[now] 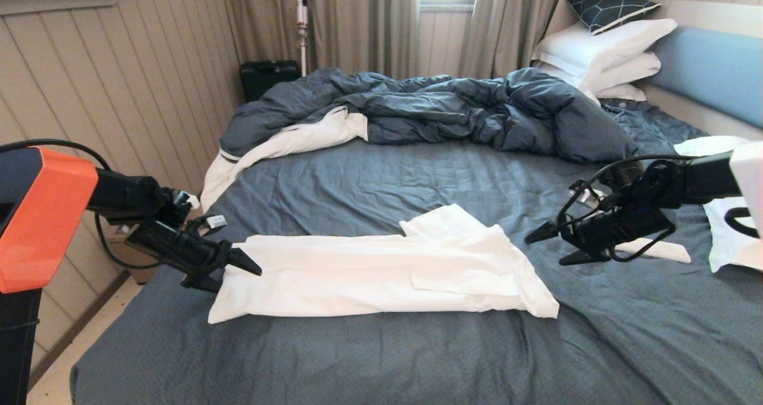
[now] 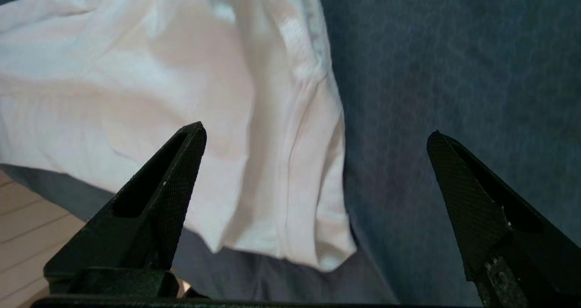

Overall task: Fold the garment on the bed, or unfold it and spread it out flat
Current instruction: Fold the white T-shirt

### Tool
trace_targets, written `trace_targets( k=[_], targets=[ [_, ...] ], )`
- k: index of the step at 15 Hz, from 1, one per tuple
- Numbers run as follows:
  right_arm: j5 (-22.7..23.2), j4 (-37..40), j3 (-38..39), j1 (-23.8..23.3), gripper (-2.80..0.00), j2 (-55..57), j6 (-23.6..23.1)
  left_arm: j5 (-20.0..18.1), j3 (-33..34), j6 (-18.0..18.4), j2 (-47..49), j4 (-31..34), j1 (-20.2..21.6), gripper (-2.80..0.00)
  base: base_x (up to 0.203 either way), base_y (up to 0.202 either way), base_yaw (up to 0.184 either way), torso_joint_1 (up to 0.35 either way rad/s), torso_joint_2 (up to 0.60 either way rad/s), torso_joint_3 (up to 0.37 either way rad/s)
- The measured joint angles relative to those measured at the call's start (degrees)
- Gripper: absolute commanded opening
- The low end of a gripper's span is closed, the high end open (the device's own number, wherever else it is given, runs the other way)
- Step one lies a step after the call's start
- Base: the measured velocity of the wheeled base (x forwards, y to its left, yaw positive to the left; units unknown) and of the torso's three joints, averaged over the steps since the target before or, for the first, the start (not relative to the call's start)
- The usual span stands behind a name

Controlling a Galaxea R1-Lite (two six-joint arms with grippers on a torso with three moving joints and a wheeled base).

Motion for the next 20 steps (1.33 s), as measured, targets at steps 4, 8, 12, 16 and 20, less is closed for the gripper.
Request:
trace_targets(
  k=[4,8,12,16,20],
  targets=[
    [-0.02,0.02,-3.06,1.66,0.0,4.56,-0.29,0.02,-0.54,-0.3,0.05,0.02,0.0,0.0,0.0,0.0,0.0,0.0,0.0,0.0],
    [-0.11,0.06,-4.7,3.69,0.0,7.6,-0.4,0.02,-0.77,-0.34,0.07,0.01,0.0,0.0,0.0,0.0,0.0,0.0,0.0,0.0],
    [-0.2,0.2,-6.4,6.36,0.0,9.43,-0.07,-0.04,-0.83,-0.62,0.1,-0.01,0.0,0.0,0.0,0.0,0.0,0.0,0.0,0.0],
    [-0.12,0.3,-6.36,7.48,0.0,9.54,0.2,-0.06,-0.83,-0.63,0.11,-0.01,0.0,0.0,0.0,0.0,0.0,0.0,0.0,0.0],
    [-0.06,0.3,-5.68,8.68,0.0,9.58,0.15,-0.06,-0.83,-0.72,0.11,0.0,0.0,0.0,0.0,0.0,0.0,0.0,0.0,0.0]
  ],
)
